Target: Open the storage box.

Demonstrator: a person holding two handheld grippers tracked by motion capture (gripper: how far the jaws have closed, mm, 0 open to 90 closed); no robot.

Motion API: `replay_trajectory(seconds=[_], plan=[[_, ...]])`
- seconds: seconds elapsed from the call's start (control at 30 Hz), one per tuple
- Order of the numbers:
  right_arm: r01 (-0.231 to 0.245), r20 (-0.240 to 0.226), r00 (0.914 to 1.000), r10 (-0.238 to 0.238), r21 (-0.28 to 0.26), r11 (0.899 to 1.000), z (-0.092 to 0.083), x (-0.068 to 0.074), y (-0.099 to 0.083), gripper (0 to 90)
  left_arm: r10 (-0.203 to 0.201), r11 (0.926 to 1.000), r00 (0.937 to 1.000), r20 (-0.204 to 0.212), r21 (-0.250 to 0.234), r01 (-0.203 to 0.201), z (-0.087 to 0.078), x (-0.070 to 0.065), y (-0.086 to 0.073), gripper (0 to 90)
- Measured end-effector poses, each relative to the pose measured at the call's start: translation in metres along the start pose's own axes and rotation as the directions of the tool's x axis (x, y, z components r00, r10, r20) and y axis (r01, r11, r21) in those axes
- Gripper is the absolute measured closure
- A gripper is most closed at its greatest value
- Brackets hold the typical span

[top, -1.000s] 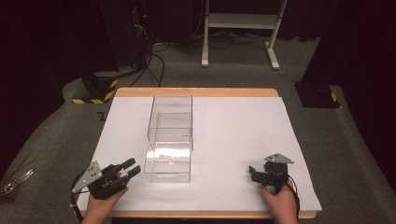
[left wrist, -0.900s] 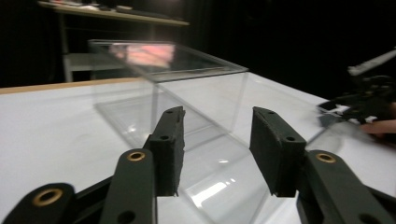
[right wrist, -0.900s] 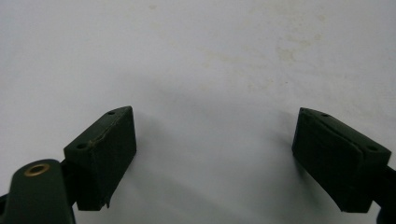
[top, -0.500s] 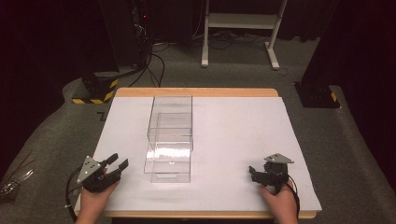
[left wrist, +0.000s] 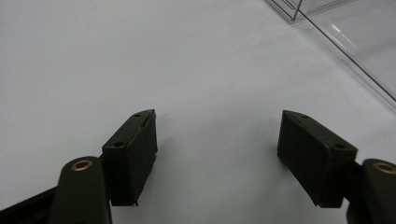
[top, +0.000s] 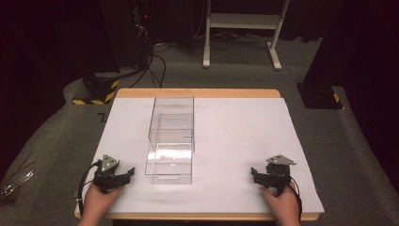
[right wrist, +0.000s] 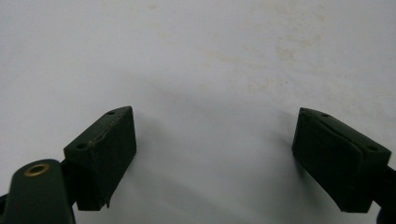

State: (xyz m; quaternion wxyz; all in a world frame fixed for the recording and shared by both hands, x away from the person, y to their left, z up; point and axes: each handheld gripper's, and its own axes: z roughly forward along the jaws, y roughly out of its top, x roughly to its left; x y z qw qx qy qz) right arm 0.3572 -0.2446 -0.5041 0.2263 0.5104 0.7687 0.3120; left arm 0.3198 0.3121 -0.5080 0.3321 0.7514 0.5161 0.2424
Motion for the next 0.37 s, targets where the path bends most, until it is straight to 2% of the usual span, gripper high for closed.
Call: replay_trajectory(seconds=[0.37], plan=[[0.000,0.000,1.0000,0.000,0.000,1.000,0.0000,0.0000,0.0000,13.9,-0.002,1.0000,1.0000,0.005,0.000,0.002,0.0000,0.0006,0.0000,28.3]])
